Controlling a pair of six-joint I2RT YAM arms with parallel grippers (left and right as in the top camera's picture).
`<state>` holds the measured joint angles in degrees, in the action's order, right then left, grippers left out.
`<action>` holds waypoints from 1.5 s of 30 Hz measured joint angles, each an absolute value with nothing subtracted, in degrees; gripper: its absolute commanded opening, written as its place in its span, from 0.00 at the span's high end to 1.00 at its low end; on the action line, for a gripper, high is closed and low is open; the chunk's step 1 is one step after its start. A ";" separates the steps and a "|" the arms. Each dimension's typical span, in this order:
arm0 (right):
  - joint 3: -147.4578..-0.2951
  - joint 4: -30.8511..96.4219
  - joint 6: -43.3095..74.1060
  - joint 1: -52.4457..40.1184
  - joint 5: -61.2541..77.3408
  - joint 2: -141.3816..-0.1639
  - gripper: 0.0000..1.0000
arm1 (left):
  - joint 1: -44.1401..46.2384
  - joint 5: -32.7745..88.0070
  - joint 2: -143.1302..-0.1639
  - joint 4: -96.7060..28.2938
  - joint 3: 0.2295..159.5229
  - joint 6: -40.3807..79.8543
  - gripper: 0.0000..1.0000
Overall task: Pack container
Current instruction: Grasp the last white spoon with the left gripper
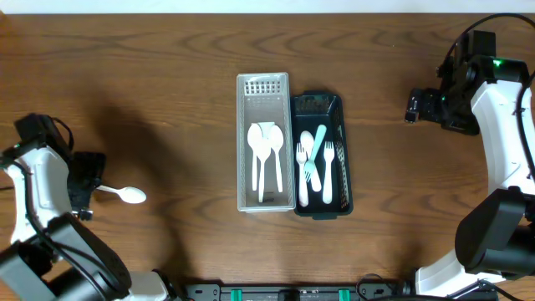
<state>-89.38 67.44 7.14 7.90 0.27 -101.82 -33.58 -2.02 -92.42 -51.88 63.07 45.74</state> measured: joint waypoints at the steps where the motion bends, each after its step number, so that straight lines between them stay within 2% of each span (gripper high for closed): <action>1: -89.38 67.51 7.14 7.90 0.27 -101.82 0.01 | -33.67 -1.63 -93.17 -50.76 62.15 45.04 0.02; 11: -89.38 67.96 7.14 7.90 0.27 -101.82 0.01 | -33.71 1.69 -101.36 -44.18 60.27 37.67 0.02; 24: -89.38 68.07 7.14 7.90 0.27 -101.82 0.01 | -33.76 3.07 -104.75 -43.05 60.55 36.14 0.00; 33: -89.38 68.07 7.14 7.90 0.27 -101.82 0.01 | -33.74 4.40 -105.23 -43.31 60.88 36.01 0.34; 45: -89.38 68.07 7.11 7.90 0.27 -101.82 0.01 | -33.74 4.54 -105.34 -43.70 60.90 35.99 0.71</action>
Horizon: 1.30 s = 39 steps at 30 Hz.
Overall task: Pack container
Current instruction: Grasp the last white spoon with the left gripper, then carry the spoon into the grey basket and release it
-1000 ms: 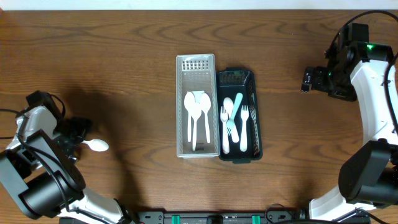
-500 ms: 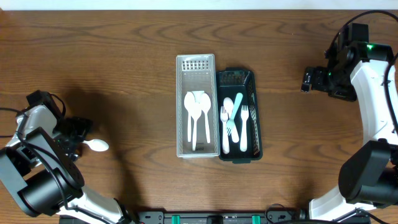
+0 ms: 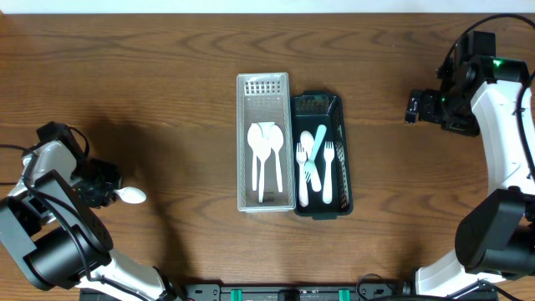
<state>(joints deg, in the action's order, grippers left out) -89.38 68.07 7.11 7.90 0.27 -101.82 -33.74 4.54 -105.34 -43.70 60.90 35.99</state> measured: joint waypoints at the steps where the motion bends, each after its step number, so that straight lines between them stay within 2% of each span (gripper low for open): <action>1: -89.38 68.07 7.11 7.90 0.25 -101.82 0.01 | -33.74 4.56 -105.34 -43.72 60.90 36.01 0.75; 11: -89.38 68.07 7.11 7.90 0.27 -101.82 0.01 | -33.71 4.32 -105.45 -44.53 60.90 35.90 0.94; 17: -89.38 68.07 7.11 7.90 0.25 -101.82 0.01 | -33.71 4.01 -105.51 -45.95 61.08 35.57 0.94; 24: -89.38 67.79 7.11 7.90 0.25 -101.82 0.01 | -30.79 3.14 -105.30 -54.15 64.60 33.15 0.94; 31: -89.38 67.75 7.11 7.90 0.27 -101.82 0.01 | -16.69 2.68 -93.32 -59.61 74.30 31.55 0.94; 39: -89.38 67.79 6.87 7.90 0.27 -101.82 0.01 | 10.90 2.31 -80.20 -60.34 82.13 29.69 0.94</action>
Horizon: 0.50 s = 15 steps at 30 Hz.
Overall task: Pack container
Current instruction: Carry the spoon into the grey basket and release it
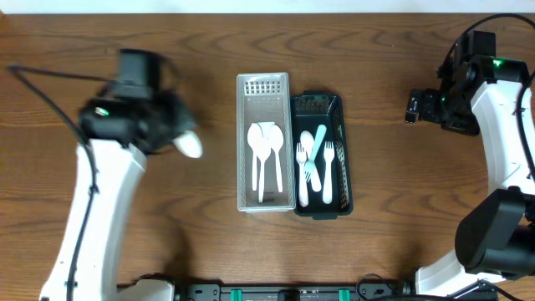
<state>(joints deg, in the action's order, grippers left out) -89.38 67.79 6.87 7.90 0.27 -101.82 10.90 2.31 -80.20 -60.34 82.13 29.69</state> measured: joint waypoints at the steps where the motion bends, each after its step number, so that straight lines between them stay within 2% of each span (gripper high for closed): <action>1: -89.38 67.75 6.70 7.90 0.27 -101.82 0.01 | 15.18 1.67 -79.77 -59.61 82.13 29.47 0.94; 8: -89.38 67.09 6.44 7.90 0.27 -101.82 0.01 | 28.60 -0.27 -84.31 -56.53 82.11 26.68 0.94; 15: -89.38 66.74 6.26 7.90 0.27 -101.82 0.01 | 31.24 -0.49 -95.72 -54.72 82.11 25.19 0.94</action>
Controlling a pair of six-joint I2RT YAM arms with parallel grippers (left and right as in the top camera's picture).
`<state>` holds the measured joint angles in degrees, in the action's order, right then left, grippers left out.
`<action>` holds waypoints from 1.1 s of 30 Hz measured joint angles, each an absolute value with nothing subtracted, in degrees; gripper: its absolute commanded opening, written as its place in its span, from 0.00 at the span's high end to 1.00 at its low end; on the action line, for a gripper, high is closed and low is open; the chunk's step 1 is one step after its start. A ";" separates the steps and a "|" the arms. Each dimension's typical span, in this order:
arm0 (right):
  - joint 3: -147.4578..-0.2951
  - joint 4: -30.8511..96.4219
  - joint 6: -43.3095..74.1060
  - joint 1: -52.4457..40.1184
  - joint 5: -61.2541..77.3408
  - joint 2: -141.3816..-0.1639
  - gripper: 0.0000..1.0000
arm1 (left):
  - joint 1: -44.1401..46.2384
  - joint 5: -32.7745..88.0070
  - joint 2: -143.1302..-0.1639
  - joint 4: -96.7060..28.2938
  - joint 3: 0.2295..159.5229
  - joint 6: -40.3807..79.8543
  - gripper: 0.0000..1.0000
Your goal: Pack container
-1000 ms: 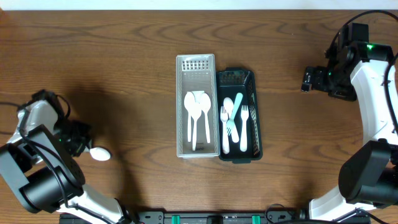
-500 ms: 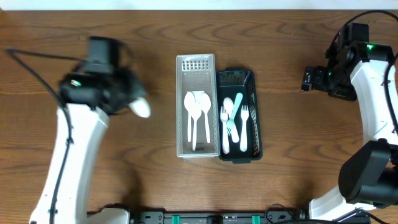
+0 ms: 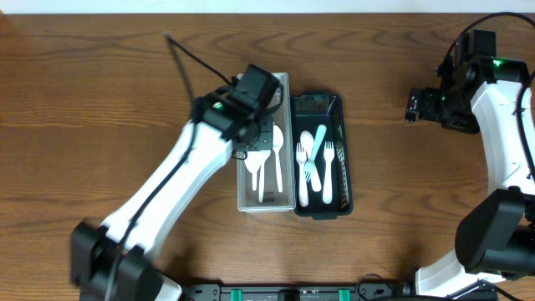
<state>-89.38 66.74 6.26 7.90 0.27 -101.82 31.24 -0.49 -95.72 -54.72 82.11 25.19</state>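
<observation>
My left arm reaches across the table to the white slotted tray (image 3: 244,201). Its gripper (image 3: 256,144) hangs over the tray's upper half, shut on a white spoon (image 3: 253,160) whose bowl sticks out below the wrist. The wrist mostly hides the fingers. Two white spoons (image 3: 275,171) lie in the tray, their bowls partly hidden under the arm. Against the tray's right side, the dark container (image 3: 347,196) holds white forks and a light-blue utensil (image 3: 319,144). My right gripper (image 3: 410,107) hovers far right, away from both containers, and its jaws are too small to read.
The two containers sit side by side at the middle of the brown wooden table (image 3: 125,75). The right arm's white links (image 3: 501,134) run down the right edge. A black rail (image 3: 276,293) lies along the front edge.
My left gripper was left of the tray with the white spoon. Now it is over the tray's upper half, still with the spoon. The right arm has not moved.
A white spoon lay on the table at the far left with my left gripper just beside it. Then the gripper was at the spoon. Later it held the spoon raised and nearer the middle, and now it holds it over the white tray.
</observation>
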 measured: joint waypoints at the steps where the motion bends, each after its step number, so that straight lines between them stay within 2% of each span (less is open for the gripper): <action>1: -89.38 66.72 6.26 7.90 0.27 -101.82 0.01 | 31.24 -0.56 -97.62 -54.50 82.11 25.17 0.94; 5: -89.38 66.57 6.26 7.90 0.27 -101.82 0.01 | 31.24 -0.67 -102.72 -54.26 82.02 24.99 0.93; 7: -89.38 66.54 6.26 7.90 0.27 -101.82 0.01 | 31.24 -0.67 -103.70 -54.24 81.95 24.93 0.83; 9: -89.38 66.52 6.26 7.90 0.27 -101.82 0.01 | 31.24 -0.73 -103.79 -53.93 81.95 24.67 0.68; 12: -89.38 66.37 6.26 7.90 0.27 -101.82 0.01 | 31.24 -0.86 -103.72 -53.76 81.95 24.25 0.57; 23: -89.38 64.71 5.56 7.86 0.32 -101.82 0.01 | 31.24 -2.00 -101.97 -54.13 82.04 23.53 0.55; 25: -89.38 63.16 4.97 7.62 0.36 -101.82 0.01 | 31.24 -3.90 -99.72 -53.89 82.24 22.83 0.43; 27: -89.32 60.38 4.49 6.81 0.38 -101.82 0.01 | 31.14 -7.35 -96.12 -52.99 82.50 22.31 0.26; 29: -89.23 55.70 3.99 5.30 0.38 -101.82 0.01 | 30.55 -10.85 -92.23 -51.11 83.07 21.61 0.02; 33: -89.03 42.11 3.18 0.73 0.49 -101.84 0.01 | 25.78 -15.05 -86.98 -46.17 84.51 20.23 0.02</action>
<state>-89.03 42.11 3.18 0.73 0.49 -101.84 25.78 -15.05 -86.98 -46.17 84.51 20.23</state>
